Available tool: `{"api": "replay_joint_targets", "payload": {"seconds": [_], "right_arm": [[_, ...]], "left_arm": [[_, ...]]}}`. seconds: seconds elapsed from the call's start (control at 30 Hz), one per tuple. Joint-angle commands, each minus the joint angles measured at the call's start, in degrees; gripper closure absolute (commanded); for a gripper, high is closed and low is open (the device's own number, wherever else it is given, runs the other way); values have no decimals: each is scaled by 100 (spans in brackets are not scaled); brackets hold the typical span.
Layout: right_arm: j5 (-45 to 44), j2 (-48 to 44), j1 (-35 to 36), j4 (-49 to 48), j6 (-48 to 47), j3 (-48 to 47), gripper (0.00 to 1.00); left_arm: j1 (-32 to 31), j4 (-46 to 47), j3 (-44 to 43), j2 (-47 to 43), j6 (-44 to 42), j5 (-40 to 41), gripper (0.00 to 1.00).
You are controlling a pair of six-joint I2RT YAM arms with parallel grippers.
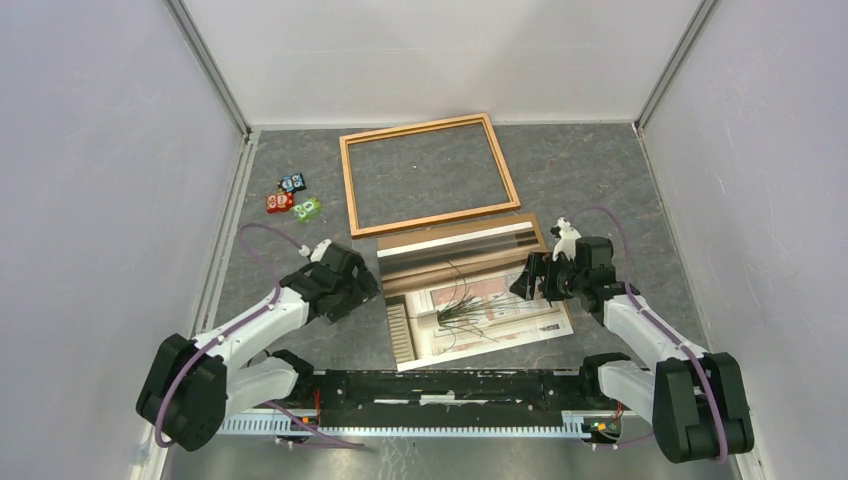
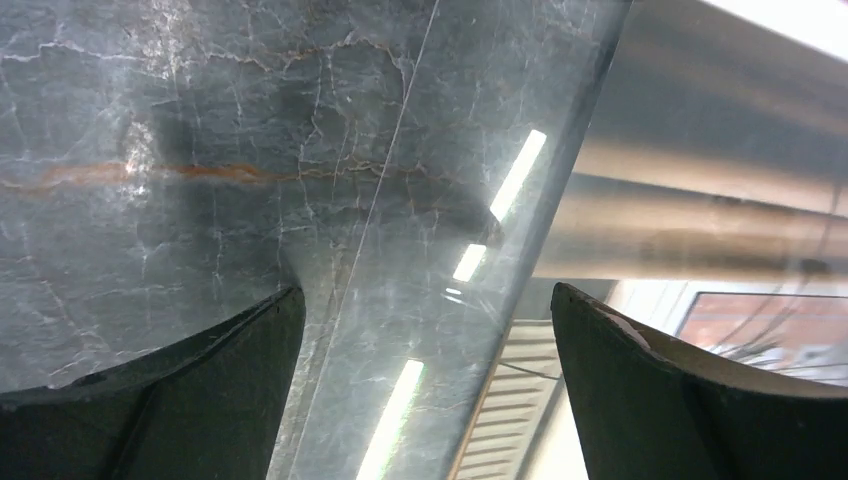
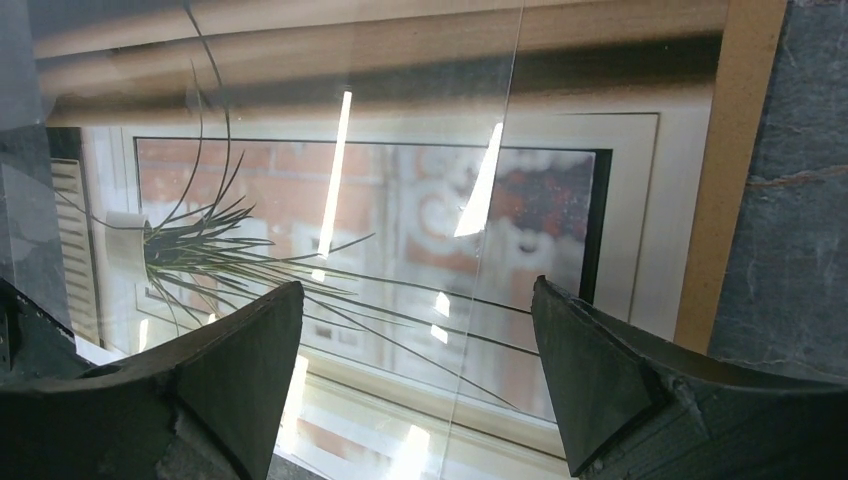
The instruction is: Put the photo into the frame
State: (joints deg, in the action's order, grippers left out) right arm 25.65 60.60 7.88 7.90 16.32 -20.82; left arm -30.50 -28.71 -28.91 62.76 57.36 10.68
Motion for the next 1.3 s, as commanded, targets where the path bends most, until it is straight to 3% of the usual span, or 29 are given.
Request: {"api": "replay_joint_targets", "payload": {"seconds": [0.0,0.17,0.67,0.9,1.13,1.27], "right_arm": [[76,239,46,74,-100,148,10],[338,386,43,-186,-77,193,10],[476,520,43,-342,-172,278,10],[462,365,42,-296,-184,242,10],[352,229,41,-196,-255,193,10],[272,216,43,-98,-432,90,9]], "left_arm": [[477,701,310,4,-283,-1098,0],[725,1257,590,-279,-270,-2079,1],[1097,1564,702,-2153,405,-3063,16],[1122,1770,843,-2455,927,-3204,34],[1127,1068,616,-2456,417,-2614,51],[1124,1074,598,-2235,137,-2442,71]]}}
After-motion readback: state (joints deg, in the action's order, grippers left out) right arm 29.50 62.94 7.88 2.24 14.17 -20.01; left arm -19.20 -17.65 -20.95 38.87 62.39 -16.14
